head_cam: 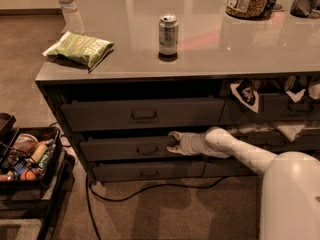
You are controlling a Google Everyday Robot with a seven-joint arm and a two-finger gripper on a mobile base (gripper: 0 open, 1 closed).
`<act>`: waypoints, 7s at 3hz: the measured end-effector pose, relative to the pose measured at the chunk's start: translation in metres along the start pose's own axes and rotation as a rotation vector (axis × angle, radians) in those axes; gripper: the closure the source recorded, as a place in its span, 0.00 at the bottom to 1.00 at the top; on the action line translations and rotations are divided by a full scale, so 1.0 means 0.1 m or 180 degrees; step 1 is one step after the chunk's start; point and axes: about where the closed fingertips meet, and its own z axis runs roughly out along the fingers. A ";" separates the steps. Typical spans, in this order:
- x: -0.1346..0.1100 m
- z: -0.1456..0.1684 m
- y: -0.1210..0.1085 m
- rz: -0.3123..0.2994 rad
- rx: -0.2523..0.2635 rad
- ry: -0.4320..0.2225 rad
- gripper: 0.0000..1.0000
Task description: Open middle drawer
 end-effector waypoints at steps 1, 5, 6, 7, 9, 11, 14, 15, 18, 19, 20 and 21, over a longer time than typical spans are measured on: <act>-0.01 -0.02 -0.05 0.0000 0.0000 0.0000 0.76; -0.05 -0.16 -0.09 0.0075 -0.0226 0.0002 0.78; -0.11 -0.24 0.14 0.0208 -0.0549 -0.0045 0.85; -0.11 -0.26 0.15 0.0242 -0.0612 -0.0053 0.82; -0.11 -0.27 0.11 0.0243 -0.0613 -0.0053 0.82; -0.10 -0.28 0.06 0.0246 -0.0617 -0.0054 0.85; -0.11 -0.28 0.05 0.0273 -0.0651 -0.0061 0.82; -0.11 -0.29 0.06 0.0301 -0.0681 -0.0068 0.83; -0.11 -0.29 0.05 0.0336 -0.0714 -0.0077 0.94; -0.10 -0.32 0.03 0.0373 -0.0721 -0.0071 0.93; -0.14 -0.34 0.01 0.0403 -0.0726 -0.0095 0.79; -0.18 -0.35 0.05 0.0398 -0.0757 -0.0145 0.72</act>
Offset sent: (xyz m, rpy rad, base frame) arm -0.0764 -0.0242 0.0373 -0.0067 0.3453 0.2817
